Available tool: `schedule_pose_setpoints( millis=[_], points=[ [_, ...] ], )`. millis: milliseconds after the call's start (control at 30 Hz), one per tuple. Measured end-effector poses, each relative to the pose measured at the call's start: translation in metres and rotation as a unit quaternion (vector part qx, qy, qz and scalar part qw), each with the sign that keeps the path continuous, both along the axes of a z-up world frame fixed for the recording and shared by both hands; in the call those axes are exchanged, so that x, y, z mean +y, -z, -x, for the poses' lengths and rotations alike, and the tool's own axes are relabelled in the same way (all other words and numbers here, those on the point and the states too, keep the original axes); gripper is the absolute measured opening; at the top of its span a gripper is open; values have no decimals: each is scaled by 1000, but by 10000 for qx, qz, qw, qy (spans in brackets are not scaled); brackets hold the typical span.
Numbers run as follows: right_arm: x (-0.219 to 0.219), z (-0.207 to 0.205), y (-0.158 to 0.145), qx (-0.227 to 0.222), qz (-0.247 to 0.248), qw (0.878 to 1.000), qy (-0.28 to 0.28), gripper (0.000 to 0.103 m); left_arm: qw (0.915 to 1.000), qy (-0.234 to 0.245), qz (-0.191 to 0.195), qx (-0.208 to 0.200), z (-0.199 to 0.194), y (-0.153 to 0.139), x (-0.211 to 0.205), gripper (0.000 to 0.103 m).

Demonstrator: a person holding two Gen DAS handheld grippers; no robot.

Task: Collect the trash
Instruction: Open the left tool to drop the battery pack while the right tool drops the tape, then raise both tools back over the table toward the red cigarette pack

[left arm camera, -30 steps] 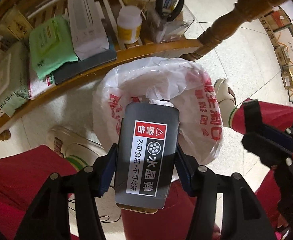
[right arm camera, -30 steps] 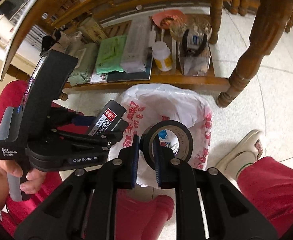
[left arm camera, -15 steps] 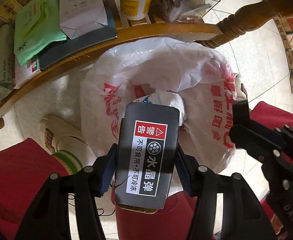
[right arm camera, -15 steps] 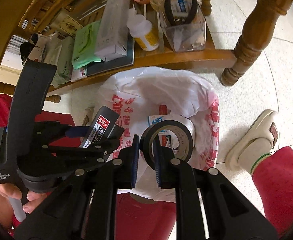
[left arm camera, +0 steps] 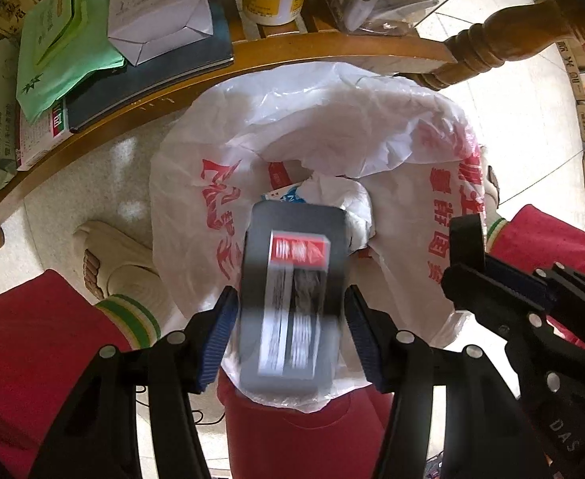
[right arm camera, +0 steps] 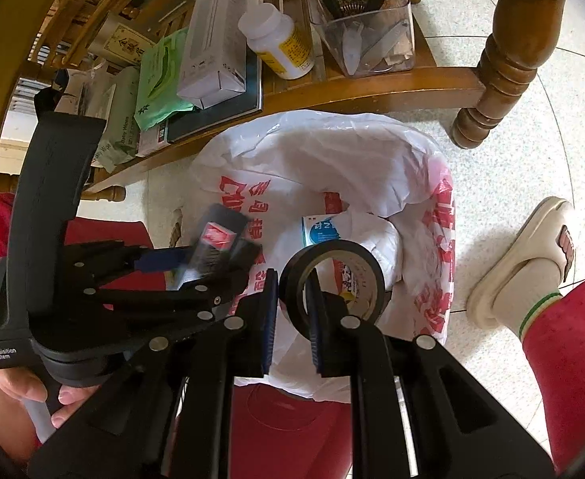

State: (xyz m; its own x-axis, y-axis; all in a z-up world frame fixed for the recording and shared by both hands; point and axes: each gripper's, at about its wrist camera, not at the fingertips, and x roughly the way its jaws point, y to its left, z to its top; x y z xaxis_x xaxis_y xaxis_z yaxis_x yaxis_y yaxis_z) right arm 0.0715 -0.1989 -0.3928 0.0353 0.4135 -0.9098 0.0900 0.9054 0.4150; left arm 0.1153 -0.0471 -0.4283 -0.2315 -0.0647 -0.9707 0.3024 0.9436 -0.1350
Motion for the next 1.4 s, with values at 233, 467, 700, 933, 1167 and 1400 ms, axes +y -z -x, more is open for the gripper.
schedule_pose_setpoints(
  millis=[233,467,700,933,1167,1400],
  points=[
    [1,-1,-1,-58,113,9999,-10,39,9998,-173,-73,-25,-4,-1,6,67],
    [1,0,-1,-88,146,9999,16,39,9998,-154,-85,-50,-2,-2,4,67],
    [1,0,-4,-118,176,9998,5,39,9998,-135,-118,-107,-2,-5,5,67],
    [2,4,-16,-283,266,9992,-22,46,9993,-61,-227,-292,3,-17,7,69],
    [-9,23,-79,-866,222,9960,32,56,9967,163,-203,-768,22,-74,18,73],
    [-27,37,-207,-1976,458,9782,-447,87,9739,951,100,-2058,41,-213,40,82]
  ],
)
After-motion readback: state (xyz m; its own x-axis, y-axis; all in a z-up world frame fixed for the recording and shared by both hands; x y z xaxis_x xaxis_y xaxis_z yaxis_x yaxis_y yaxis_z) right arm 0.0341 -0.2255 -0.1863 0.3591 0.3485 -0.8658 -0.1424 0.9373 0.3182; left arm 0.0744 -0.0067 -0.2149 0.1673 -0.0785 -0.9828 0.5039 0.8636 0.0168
